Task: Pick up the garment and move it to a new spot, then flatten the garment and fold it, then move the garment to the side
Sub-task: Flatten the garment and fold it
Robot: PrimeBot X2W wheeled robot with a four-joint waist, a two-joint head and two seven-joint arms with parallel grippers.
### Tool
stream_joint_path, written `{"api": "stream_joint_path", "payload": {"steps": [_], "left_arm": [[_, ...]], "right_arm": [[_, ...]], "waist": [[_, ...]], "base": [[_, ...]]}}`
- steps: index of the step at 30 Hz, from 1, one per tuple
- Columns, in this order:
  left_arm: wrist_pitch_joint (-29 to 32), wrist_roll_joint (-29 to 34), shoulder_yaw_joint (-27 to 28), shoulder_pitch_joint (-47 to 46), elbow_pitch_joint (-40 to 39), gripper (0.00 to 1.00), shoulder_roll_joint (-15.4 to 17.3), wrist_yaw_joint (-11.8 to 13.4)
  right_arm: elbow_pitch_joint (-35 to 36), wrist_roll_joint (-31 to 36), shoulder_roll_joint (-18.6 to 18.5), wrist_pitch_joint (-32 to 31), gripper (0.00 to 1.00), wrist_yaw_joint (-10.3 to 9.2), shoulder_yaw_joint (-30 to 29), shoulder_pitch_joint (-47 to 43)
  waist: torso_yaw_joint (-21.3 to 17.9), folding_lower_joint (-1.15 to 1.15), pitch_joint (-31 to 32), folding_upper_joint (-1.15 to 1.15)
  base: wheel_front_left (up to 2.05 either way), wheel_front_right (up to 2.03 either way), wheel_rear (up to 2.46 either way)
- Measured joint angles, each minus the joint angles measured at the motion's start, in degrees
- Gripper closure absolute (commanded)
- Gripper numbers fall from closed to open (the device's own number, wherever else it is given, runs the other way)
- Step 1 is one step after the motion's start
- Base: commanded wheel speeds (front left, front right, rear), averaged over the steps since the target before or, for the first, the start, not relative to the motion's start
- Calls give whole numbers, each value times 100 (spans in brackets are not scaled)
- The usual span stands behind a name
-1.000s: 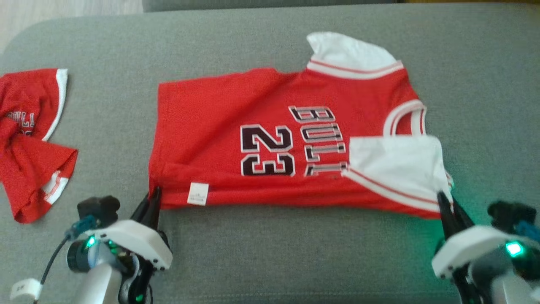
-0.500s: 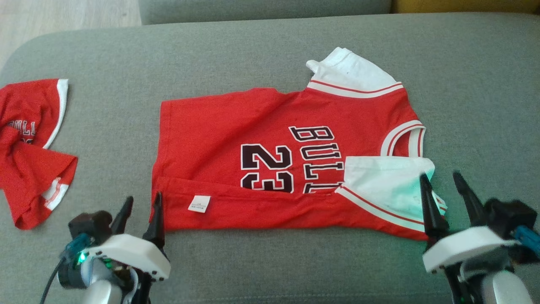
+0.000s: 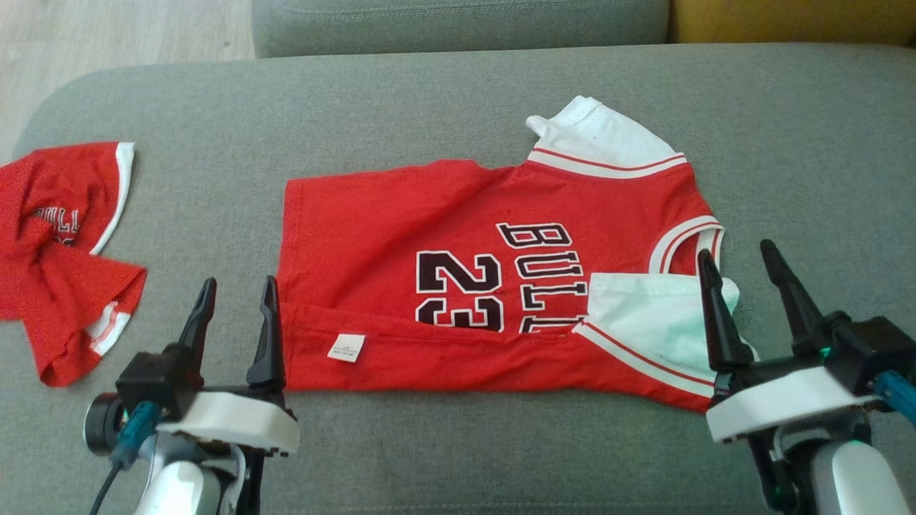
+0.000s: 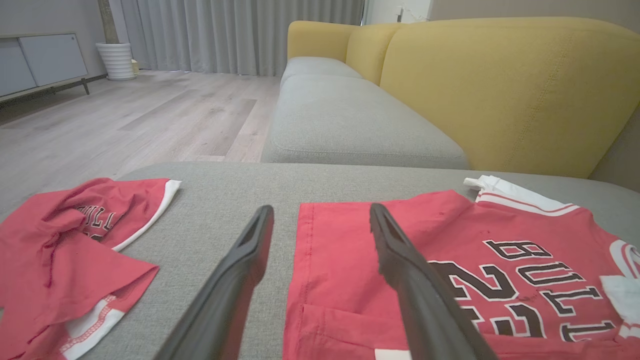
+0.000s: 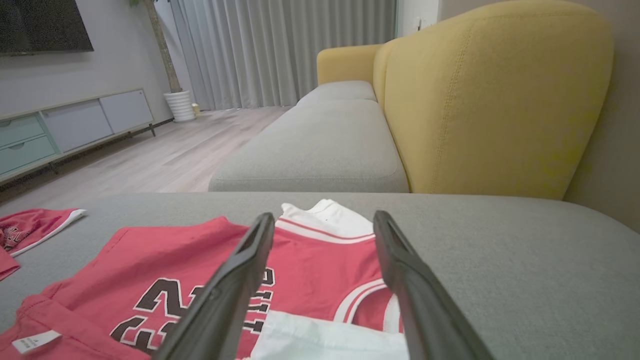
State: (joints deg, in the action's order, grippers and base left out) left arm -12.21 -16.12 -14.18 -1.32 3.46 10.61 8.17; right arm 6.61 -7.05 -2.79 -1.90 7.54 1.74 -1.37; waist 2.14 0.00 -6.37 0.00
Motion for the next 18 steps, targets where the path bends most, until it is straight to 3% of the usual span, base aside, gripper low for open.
{"api": "stream_joint_path", "payload": {"steps": [11, 18], "left_arm": [[63, -11, -53, 15, -42, 0, 33, 31], [265, -213, -178, -375, 365, 0, 5, -248]], "right_arm": [[23, -52, 3, -41, 0, 0, 9, -77], [35, -94, 5, -41, 0, 0, 5, -36]], "waist": [[11, 0, -44, 0], [10, 0, -257, 0]], "base": [[0, 0, 0], [0, 0, 0]]}}
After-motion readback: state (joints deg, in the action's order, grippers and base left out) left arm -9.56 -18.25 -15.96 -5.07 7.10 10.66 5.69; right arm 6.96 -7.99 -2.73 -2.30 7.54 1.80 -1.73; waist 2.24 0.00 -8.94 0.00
